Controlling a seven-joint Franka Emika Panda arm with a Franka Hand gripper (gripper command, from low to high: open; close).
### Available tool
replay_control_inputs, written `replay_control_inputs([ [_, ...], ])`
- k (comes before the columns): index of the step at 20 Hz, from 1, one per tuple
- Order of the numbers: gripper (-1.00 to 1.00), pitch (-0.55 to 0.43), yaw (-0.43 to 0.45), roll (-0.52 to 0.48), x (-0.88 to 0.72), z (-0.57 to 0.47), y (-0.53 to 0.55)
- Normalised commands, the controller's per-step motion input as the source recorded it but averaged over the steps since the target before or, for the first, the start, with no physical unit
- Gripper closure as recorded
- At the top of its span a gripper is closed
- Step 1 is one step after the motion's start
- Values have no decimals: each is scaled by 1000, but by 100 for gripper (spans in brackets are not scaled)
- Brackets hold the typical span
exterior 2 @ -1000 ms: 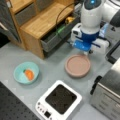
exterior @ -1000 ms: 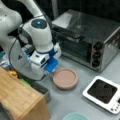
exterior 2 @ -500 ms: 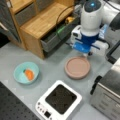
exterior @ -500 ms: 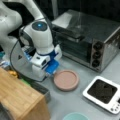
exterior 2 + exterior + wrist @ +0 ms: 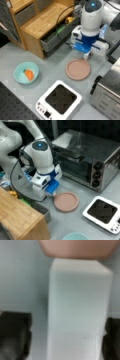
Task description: Pick up the pan. Place the pan on the table. Pick up the bowl. Place the bowl on the stove.
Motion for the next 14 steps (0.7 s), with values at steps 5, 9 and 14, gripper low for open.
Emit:
replay_control_inputs([
  [5, -100, -72, -31, 29, 37, -6, 57],
  [9, -100, -64, -30, 31, 46, -3, 57],
  [14, -100, -37, -44, 11, 68, 18, 55],
])
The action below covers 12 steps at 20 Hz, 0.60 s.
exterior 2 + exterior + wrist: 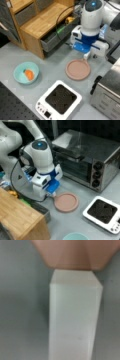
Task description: Pick up the pan. Place the pan on the table. Pick up the bowl. Place the bowl on the stove.
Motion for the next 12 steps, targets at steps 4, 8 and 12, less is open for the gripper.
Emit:
replay_control_inputs([
  [4, -100, -31, -47, 6, 91, 12, 7],
  [8, -100, -26, -39, 27, 117, 41, -28],
  [12, -100, -9, -33, 40, 150, 115, -28],
])
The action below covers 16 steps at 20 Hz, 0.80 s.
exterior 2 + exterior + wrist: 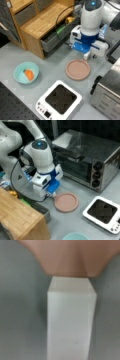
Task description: Pick up the pan. Place the pan on the table. Pick up the bowl. Place the bowl on the stove.
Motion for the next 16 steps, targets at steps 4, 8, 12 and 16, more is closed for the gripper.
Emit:
replay_control_inputs([
  [4, -100, 2, -38, 66, 161, 164, -21],
  [8, -100, 41, -38, 82, 149, 221, -27],
  [12, -100, 113, -40, 83, 177, 319, -52],
  [16, -100, 166, -43, 84, 250, 388, -80],
])
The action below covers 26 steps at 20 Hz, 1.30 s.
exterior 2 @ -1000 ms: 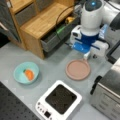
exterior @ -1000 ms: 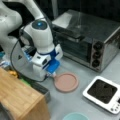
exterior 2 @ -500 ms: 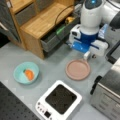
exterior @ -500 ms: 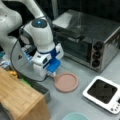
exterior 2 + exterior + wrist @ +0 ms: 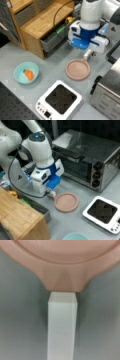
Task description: Pick up the pan. Place the pan on the table. Pick up the bowl. Place the bowl on the stove.
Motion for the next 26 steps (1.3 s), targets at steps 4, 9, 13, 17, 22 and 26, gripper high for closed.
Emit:
replay_control_inputs([
  [4, -100, 202, -38, 86, 302, 434, -90],
  [9, -100, 189, -35, 79, 357, 416, -107],
  [13, -100, 214, -46, 71, 377, 371, -118],
  [17, -100, 200, -54, 96, 478, 375, -127],
  [22, -100, 245, -61, 123, 546, 394, -115],
  [26, -100, 320, -59, 157, 579, 440, -149],
])
